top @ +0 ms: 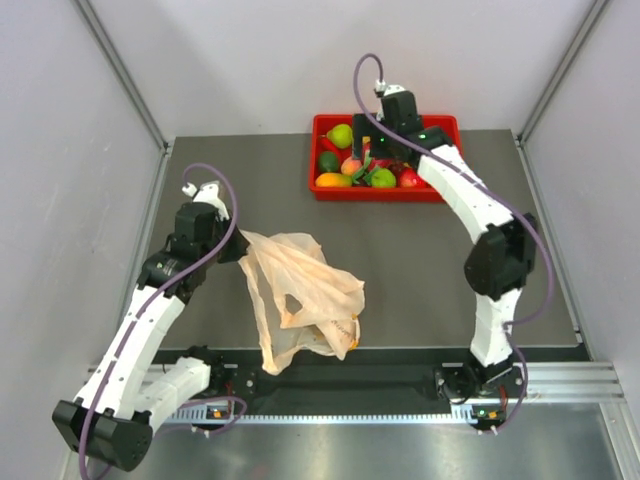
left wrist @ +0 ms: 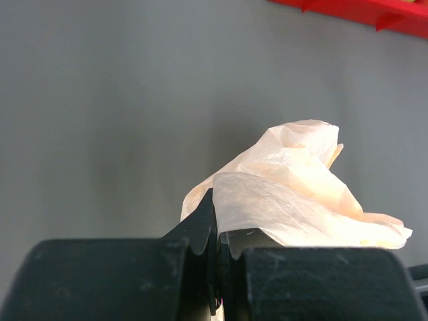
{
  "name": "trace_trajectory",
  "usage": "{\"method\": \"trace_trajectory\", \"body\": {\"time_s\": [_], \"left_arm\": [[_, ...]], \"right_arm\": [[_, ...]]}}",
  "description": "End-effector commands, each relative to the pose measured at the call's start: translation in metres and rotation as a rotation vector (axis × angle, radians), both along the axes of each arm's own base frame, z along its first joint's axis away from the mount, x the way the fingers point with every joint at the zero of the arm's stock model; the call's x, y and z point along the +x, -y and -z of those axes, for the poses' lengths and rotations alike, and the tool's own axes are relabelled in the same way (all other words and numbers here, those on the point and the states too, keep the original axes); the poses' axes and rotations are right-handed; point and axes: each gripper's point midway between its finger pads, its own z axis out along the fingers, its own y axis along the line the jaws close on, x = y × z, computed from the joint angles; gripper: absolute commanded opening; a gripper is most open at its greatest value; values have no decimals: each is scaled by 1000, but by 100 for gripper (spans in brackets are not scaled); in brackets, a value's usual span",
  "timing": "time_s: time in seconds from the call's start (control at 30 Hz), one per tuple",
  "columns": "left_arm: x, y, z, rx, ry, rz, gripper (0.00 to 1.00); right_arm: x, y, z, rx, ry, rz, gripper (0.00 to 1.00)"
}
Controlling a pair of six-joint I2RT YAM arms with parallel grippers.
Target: Untie the knot of the plastic bag and take out the fruit
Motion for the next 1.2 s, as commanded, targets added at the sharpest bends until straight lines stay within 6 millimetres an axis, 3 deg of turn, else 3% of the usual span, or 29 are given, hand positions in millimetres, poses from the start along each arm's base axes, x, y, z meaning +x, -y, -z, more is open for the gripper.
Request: {"method": "trace_trajectory", "body": {"time_s": [0.0, 0.03, 0.07, 0.1, 0.13, 0.17, 0.2, 0.23, 0.27, 0.37, 0.4, 0.5, 0.57, 0.83, 1.17], "left_arm": [[2, 14, -8, -58, 52, 60, 0], [2, 15, -7, -68, 51, 61, 0], [3, 16, -6, -72, 53, 63, 1], [4, 17, -8, -76, 61, 62, 4], [6, 17, -7, -79, 62, 60, 7], [6, 17, -7, -79, 62, 57, 16], [8, 17, -8, -80, 68, 54, 22], [10, 16, -12, -79, 83, 46, 28], [11, 16, -14, -80, 89, 45, 44], [15, 13, -20, -73, 109, 26, 61], [15, 12, -22, -73, 115, 23, 79], [18, 11, -30, -74, 136, 16, 96], [18, 11, -37, -78, 151, 16, 99], [19, 14, -59, -88, 210, 37, 99], [19, 16, -90, -101, 296, 63, 99]], "right_arm": [[-55, 13, -112, 113, 171, -86, 100], [-75, 9, -96, 120, 110, -153, 100], [-88, 11, -99, 125, 104, -174, 100], [-109, 17, -120, 149, 136, -187, 100], [-124, 21, -109, 148, 97, -196, 100], [-136, 24, -111, 156, 94, -214, 100], [-157, 29, -129, 181, 128, -234, 100], [-171, 30, -125, 196, 108, -256, 100], [-184, 33, -128, 205, 103, -266, 100], [-224, 46, -150, 246, 141, -285, 100], [-241, 50, -163, 270, 169, -305, 100], [-273, 57, -181, 316, 205, -336, 100], [-291, 63, -197, 351, 259, -344, 100], [-319, 69, -209, 436, 314, -356, 100], [-318, 74, -212, 424, 323, -330, 100]]}}
